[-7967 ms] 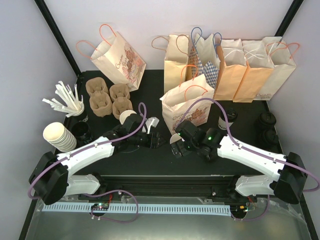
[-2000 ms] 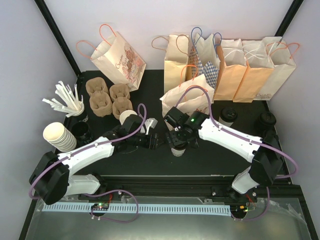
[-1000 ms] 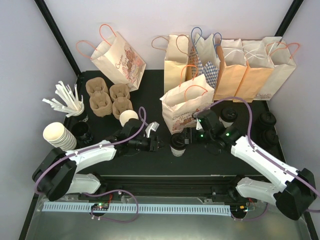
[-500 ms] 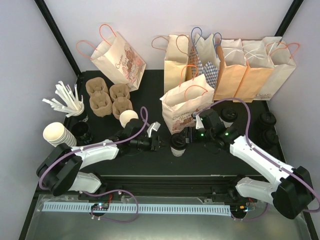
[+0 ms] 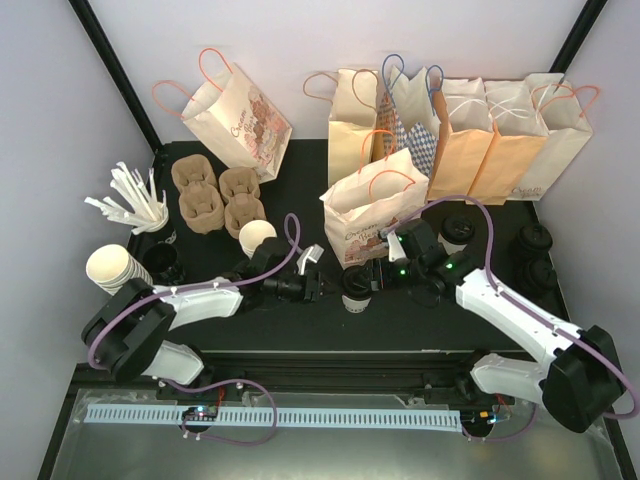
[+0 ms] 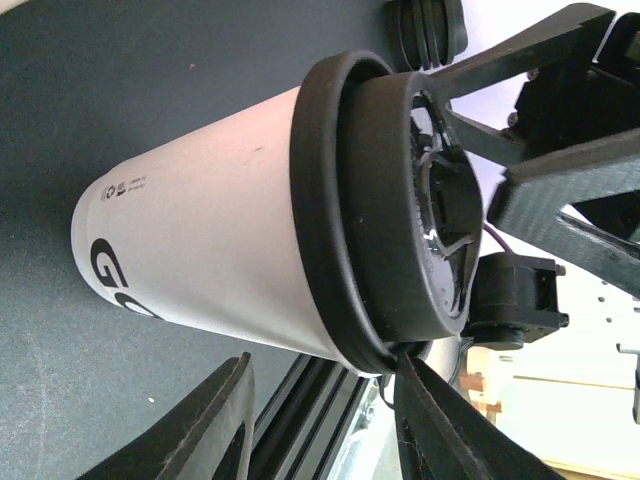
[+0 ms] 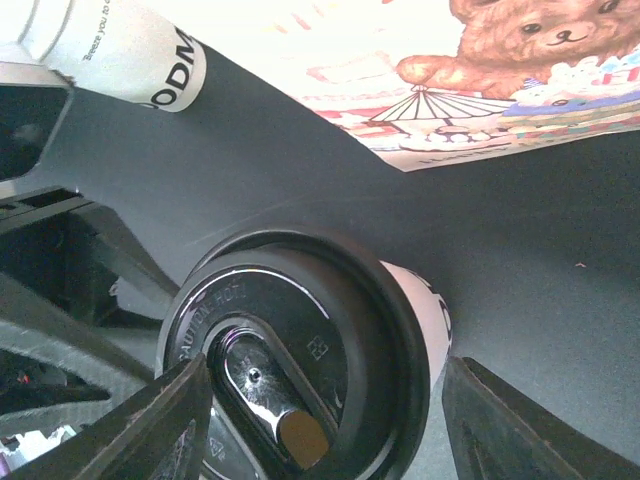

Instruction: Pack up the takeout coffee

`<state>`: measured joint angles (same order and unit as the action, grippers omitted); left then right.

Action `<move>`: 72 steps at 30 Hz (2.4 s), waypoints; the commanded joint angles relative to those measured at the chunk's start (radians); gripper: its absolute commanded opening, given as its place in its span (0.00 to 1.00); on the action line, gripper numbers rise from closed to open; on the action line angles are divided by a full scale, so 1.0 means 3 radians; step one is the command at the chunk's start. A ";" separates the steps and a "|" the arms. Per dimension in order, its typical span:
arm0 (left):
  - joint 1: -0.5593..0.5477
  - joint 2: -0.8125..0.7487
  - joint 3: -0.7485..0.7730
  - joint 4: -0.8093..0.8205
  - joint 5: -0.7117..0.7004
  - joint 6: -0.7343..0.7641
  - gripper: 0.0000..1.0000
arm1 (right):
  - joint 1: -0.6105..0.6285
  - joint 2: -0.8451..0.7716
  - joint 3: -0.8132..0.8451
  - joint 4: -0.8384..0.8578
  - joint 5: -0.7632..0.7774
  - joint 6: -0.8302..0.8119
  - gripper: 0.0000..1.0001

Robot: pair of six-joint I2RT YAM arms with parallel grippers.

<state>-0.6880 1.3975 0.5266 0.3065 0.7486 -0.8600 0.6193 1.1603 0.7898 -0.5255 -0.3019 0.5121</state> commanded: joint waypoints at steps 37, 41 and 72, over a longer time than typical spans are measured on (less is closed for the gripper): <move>0.0012 0.0363 0.0135 0.0169 -0.0020 0.0049 0.33 | 0.0083 -0.0027 -0.0222 -0.0139 -0.0083 -0.0243 0.64; 0.0011 0.0404 0.0131 0.0046 -0.0078 0.0136 0.31 | 0.0074 -0.0075 -0.0278 -0.0100 -0.0054 -0.0183 0.64; -0.0044 0.0022 0.0580 -0.0880 -0.0420 0.0573 0.48 | 0.0009 -0.0511 -0.0118 -0.0256 0.0240 0.0002 0.83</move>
<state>-0.6960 1.4456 0.6388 0.1368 0.6636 -0.7292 0.6270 1.0306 0.7216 -0.5816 -0.2699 0.5030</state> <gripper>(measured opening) 0.470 0.826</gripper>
